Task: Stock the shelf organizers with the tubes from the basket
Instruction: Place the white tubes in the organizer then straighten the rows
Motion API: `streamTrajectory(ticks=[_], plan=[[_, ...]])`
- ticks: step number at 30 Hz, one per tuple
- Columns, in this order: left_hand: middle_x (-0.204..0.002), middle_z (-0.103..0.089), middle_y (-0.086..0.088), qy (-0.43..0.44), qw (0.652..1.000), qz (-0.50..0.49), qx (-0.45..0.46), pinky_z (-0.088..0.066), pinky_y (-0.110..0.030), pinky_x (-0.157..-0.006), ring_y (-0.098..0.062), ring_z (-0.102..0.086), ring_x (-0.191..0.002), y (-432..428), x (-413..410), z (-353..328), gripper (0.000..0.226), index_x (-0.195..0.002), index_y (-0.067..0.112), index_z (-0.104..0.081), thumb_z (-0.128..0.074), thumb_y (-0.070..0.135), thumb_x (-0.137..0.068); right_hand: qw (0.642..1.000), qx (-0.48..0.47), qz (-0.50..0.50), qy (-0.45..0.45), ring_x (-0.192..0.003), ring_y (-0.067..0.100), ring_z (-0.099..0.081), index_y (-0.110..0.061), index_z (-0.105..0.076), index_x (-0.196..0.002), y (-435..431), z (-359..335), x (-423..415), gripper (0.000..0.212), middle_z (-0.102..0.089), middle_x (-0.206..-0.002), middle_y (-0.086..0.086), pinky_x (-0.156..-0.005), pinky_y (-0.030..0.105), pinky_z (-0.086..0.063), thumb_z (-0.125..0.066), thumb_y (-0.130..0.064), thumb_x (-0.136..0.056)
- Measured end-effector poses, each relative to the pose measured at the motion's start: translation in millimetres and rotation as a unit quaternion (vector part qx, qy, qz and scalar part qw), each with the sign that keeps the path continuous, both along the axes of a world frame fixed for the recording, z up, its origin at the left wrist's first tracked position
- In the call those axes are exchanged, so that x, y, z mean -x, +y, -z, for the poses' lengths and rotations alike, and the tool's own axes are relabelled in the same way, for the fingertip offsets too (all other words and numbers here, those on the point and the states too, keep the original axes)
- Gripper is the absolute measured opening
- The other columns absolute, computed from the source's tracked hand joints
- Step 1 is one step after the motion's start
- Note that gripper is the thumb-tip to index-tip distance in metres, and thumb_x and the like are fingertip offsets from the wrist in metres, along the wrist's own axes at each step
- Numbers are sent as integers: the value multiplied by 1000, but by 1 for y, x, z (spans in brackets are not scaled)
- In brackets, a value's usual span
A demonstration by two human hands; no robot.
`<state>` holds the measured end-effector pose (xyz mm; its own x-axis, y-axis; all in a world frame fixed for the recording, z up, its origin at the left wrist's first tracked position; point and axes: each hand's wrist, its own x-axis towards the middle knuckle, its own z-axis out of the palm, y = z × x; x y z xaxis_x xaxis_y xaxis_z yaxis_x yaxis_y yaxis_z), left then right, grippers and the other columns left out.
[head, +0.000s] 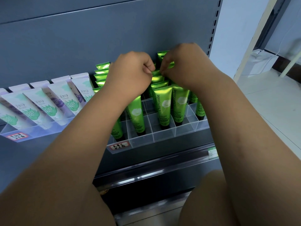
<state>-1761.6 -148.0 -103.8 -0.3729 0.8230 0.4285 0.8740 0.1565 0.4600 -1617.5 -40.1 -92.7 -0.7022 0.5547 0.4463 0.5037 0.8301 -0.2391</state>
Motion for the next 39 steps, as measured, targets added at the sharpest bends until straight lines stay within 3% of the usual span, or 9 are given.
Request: streamTrajectory(ticks=[5,12,21,26,32,39], plan=[[-76,-67,23,2,1000,5,3,-57,-44,-89,-13,-70,-86,0,1,2,27,-72,42,-63,-57,16,-74,999,22,-11,26,-97,20,-65,-30,-81,-92,2,2,-2,15,-75,-99,-4,-85,39,-55,-69,-23,-86],[-76,-67,22,6,1000,6,6,-57,-42,-88,-12,-69,-85,1,2,1,26,-77,38,-68,-61,13,-78,1000,15,-6,25,-96,20,-64,-30,-80,-91,4,3,-1,15,-73,-99,-4,-84,40,-56,-68,-24,-85],[-80,-69,20,0,1000,15,-6,-57,-42,-88,-14,-69,-89,0,3,-1,14,-84,33,-72,-61,26,-79,999,24,-10,24,-98,16,-64,-33,-80,-91,5,4,-1,17,-73,-101,-7,-86,39,-55,-69,-23,-83],[-79,-70,18,-29,999,7,-18,-58,-39,-84,-11,-69,-86,0,3,-3,17,-85,29,-75,-62,18,-82,999,24,-9,29,-98,16,-63,-32,-80,-95,4,3,-3,17,-71,-103,-7,-85,36,-54,-69,-24,-84],[-75,-68,18,-33,999,-17,-22,-59,-37,-82,-12,-69,-82,1,11,-9,21,-78,30,-72,-62,13,-84,998,30,-6,54,-96,17,-64,-30,-80,-95,7,-3,-2,14,-72,-100,-4,-82,31,-51,-68,-31,-86],[-73,-67,20,-15,1000,4,-4,-59,-40,-83,-17,-70,-85,3,9,-10,18,-67,38,-66,-63,25,-78,998,33,-11,53,-97,17,-64,-28,-81,-95,4,-10,-4,16,-73,-101,-3,-80,26,-47,-67,-30,-88]])
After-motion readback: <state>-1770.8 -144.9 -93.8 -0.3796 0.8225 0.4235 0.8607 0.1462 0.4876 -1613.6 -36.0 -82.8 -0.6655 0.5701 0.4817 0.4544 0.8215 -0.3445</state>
